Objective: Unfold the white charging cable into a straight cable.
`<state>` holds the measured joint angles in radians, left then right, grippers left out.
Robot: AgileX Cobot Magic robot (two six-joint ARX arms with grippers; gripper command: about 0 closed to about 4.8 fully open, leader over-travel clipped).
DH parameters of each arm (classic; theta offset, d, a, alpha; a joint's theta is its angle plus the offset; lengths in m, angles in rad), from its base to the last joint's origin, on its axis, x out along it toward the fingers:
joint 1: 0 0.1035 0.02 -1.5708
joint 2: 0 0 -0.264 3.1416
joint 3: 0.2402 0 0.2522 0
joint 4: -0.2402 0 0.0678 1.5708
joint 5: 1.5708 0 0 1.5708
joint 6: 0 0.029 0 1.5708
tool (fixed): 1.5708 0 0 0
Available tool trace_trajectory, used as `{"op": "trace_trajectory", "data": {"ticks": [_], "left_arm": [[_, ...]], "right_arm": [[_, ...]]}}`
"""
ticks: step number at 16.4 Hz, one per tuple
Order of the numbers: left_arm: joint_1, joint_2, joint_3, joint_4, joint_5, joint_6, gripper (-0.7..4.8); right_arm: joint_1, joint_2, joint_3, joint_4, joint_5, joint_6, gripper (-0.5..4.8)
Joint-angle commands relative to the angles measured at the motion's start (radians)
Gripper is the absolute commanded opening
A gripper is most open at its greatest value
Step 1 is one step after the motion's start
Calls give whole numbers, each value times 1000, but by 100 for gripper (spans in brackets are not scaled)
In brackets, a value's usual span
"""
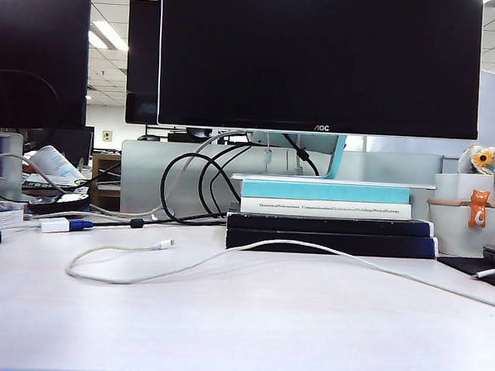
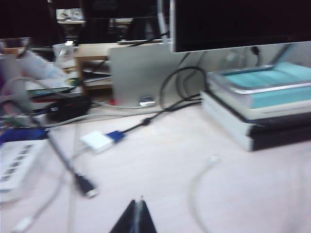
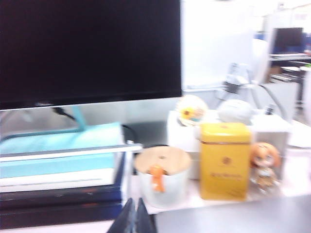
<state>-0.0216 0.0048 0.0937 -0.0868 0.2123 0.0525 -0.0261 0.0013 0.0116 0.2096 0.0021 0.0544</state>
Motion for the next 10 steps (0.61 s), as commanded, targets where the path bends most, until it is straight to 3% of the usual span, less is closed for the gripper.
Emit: {"op": "trace_trajectory", "data": {"ticks": [1, 4, 6, 10], "left_arm": [[1, -3, 2, -3, -51, 0, -6], [2, -3, 2, -37, -77, 0, -5], [2, -3, 2, -39, -77, 0, -5], [2, -3, 2, -39, -77, 0, -5]], "right_arm": [[1, -1, -6, -85, 126, 2, -1], [1, -1, -6, -293, 151, 3, -1], [1, -1, -6, -208, 114, 93, -1], [2, -1, -5, -212, 103, 110, -1]]}}
